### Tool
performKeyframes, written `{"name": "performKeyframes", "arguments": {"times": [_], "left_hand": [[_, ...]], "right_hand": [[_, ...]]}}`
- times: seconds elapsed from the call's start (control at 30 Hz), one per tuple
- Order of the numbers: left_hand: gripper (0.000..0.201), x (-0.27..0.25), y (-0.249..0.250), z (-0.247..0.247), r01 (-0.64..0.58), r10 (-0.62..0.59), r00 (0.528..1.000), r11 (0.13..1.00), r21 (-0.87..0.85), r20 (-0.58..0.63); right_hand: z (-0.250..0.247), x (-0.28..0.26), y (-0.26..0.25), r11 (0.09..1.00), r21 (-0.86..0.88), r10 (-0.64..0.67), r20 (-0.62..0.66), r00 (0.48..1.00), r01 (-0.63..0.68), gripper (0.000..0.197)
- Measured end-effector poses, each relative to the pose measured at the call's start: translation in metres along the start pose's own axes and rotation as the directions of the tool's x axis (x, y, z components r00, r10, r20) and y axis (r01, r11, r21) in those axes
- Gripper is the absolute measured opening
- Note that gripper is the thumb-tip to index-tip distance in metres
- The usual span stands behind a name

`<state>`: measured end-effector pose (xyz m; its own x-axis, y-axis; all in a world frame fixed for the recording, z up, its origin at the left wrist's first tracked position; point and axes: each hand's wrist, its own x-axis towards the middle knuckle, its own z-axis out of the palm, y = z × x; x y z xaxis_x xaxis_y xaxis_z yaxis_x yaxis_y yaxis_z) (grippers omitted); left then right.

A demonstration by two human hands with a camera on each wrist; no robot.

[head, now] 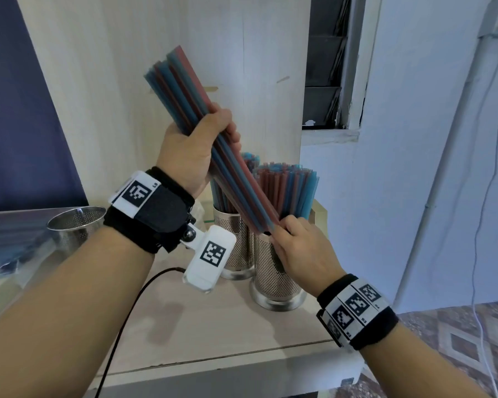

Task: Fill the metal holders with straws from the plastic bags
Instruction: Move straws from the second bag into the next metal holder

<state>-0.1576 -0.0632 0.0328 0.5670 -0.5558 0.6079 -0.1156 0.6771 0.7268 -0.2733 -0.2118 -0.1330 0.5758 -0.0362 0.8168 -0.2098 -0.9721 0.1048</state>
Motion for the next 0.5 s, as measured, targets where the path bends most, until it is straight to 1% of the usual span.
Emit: {"name": "performKeyframes", "arguments": {"times": [0.1,0.17,0.2,0.23,0.27,0.33,0.37,0.4,0.43,0.47,0.5], "left_hand": [[0.021,0.007,-0.002,0.003,-0.065,0.066,0.997,0.997,0.045,-0.037],[0.019,0.009,-0.008,0.004,-0.104,0.110,0.993,0.989,0.105,-0.052],[0.018,0.009,-0.011,0.005,-0.120,0.129,0.990,0.983,0.138,-0.056],[0.017,0.009,-0.013,0.005,-0.132,0.143,0.988,0.978,0.164,-0.056],[0.016,0.008,-0.015,0.004,-0.139,0.151,0.987,0.973,0.182,-0.051],[0.019,0.008,-0.018,0.002,-0.141,0.150,0.988,0.972,0.188,-0.038],[0.021,0.009,-0.019,0.001,-0.136,0.144,0.989,0.975,0.174,-0.034],[0.022,0.010,-0.020,0.001,-0.131,0.138,0.990,0.979,0.156,-0.033],[0.020,0.010,-0.020,0.000,-0.128,0.133,0.991,0.982,0.139,-0.029],[0.016,0.009,-0.020,0.000,-0.127,0.130,0.991,0.983,0.130,-0.022],[0.013,0.009,-0.020,0.001,-0.125,0.128,0.992,0.984,0.127,-0.015]], "right_hand": [[0.002,0.003,-0.010,0.993,-0.119,0.015,0.025,1.000,-0.012,0.033],[0.005,0.000,-0.014,0.990,-0.140,0.035,0.030,0.999,-0.031,0.049],[0.004,-0.003,-0.014,0.992,-0.122,0.036,0.027,0.999,-0.033,0.053],[0.003,-0.005,-0.014,0.996,-0.080,0.029,0.011,1.000,-0.028,0.052],[0.000,-0.008,-0.015,1.000,-0.005,0.026,-0.005,1.000,-0.026,0.047],[-0.009,-0.012,-0.014,0.982,0.185,0.050,-0.069,0.996,-0.037,0.030],[-0.015,-0.014,-0.013,0.967,0.248,0.098,-0.119,0.988,-0.066,0.022],[-0.018,-0.015,-0.011,0.950,0.289,0.175,-0.170,0.970,-0.121,0.019],[-0.022,-0.014,-0.009,0.925,0.325,0.275,-0.213,0.938,-0.197,0.026],[-0.027,-0.011,-0.008,0.876,0.385,0.392,-0.216,0.894,-0.291,0.039],[-0.028,-0.009,-0.004,0.801,0.462,0.497,-0.160,0.853,-0.380,0.056]]}}
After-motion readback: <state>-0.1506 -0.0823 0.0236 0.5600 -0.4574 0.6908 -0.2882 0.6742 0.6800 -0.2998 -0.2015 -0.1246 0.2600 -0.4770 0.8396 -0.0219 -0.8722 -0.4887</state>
